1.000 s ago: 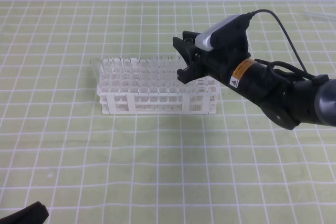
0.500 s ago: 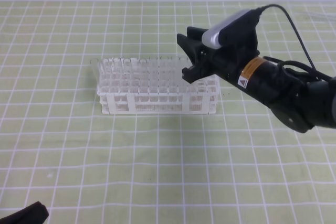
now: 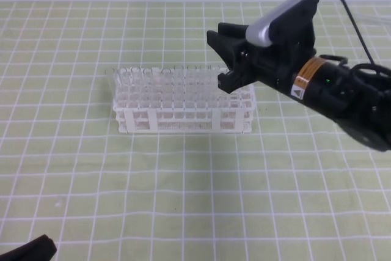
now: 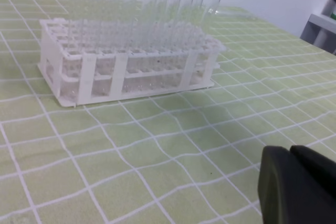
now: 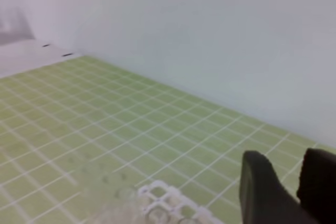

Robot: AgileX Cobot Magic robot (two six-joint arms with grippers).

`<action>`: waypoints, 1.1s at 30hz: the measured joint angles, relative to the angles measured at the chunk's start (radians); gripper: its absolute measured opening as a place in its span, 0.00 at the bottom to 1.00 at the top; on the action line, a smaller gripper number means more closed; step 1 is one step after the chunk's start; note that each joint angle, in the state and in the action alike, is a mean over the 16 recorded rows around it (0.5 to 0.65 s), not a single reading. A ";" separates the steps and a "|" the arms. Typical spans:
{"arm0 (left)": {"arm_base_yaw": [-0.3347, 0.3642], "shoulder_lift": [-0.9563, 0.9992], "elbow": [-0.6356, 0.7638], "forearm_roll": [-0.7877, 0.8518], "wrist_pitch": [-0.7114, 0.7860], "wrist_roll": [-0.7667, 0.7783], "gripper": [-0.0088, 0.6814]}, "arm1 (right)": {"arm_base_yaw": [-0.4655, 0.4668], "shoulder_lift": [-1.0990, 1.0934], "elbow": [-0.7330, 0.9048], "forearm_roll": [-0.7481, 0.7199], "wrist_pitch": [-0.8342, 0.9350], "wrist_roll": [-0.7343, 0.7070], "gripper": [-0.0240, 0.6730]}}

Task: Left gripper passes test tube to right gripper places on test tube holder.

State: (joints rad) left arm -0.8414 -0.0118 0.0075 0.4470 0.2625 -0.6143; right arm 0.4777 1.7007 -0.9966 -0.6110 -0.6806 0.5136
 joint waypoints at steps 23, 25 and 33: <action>0.000 -0.001 -0.001 0.000 -0.001 0.000 0.01 | 0.000 -0.855 0.351 -0.515 0.127 0.498 0.02; 0.000 -0.001 -0.001 0.000 -0.001 0.000 0.01 | 0.000 -0.911 0.382 -0.547 0.109 0.501 0.01; 0.005 -0.001 -0.001 0.000 0.000 0.000 0.01 | 0.001 -1.033 0.449 -0.654 0.104 0.516 0.01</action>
State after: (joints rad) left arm -0.8363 -0.0131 0.0068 0.4468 0.2625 -0.6143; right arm 0.4786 0.6682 -0.5475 -1.2655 -0.5769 1.0299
